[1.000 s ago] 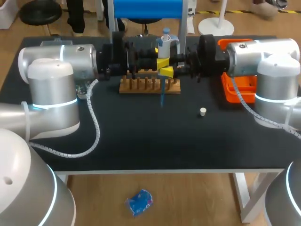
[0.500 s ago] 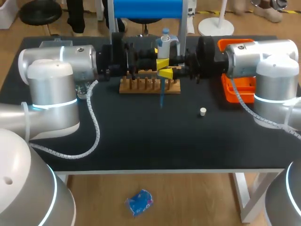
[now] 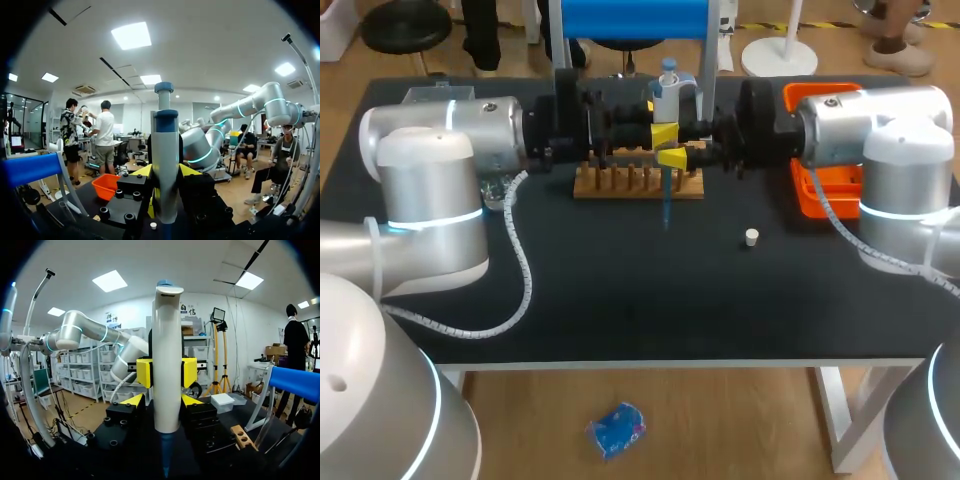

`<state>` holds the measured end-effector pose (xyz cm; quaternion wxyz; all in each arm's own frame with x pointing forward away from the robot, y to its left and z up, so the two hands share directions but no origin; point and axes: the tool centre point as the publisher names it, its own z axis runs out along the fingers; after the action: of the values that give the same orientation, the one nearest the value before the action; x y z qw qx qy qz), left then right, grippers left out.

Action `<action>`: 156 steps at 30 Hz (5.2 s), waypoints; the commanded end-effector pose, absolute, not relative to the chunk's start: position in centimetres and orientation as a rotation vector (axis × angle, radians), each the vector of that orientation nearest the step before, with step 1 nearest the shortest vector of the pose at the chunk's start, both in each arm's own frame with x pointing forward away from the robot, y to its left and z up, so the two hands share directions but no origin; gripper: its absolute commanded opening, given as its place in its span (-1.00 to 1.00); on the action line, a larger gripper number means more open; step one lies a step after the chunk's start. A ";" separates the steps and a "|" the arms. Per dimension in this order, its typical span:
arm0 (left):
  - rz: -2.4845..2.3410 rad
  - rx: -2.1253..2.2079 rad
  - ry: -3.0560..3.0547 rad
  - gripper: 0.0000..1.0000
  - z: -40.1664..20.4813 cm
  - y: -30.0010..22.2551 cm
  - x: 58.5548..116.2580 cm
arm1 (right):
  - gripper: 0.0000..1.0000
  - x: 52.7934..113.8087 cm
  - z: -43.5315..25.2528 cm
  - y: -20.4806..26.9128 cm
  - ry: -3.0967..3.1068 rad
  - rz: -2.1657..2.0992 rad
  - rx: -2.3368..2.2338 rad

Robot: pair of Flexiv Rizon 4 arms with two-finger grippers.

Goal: Invert the test tube, pick up the pipette, mount the tip to pipette, aspirate from beaker and dispense into the tube, eject the tip, return the pipette, and cap with the stopper.

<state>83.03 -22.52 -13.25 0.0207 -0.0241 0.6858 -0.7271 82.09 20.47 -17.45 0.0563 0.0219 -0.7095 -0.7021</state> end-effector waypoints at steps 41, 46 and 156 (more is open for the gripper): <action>-2.261 -0.108 2.177 -1.00 -14.0 -23.0 83.2 | -1.00 82.5 -17.7 20.3 -2.181 -2.134 0.066; -2.265 -0.105 2.166 -1.00 -13.9 -22.9 83.1 | -1.00 82.5 -17.8 20.3 -2.182 -2.134 0.061; -2.167 -0.103 2.202 1.00 -11.0 -30.2 89.8 | -1.00 99.1 -18.1 -11.6 -2.360 -2.336 -0.203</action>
<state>90.55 -30.89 -11.68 0.0191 -0.0294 0.7104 -0.7029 99.05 -11.44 -18.11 -0.0934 -0.0623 -0.7065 -0.6987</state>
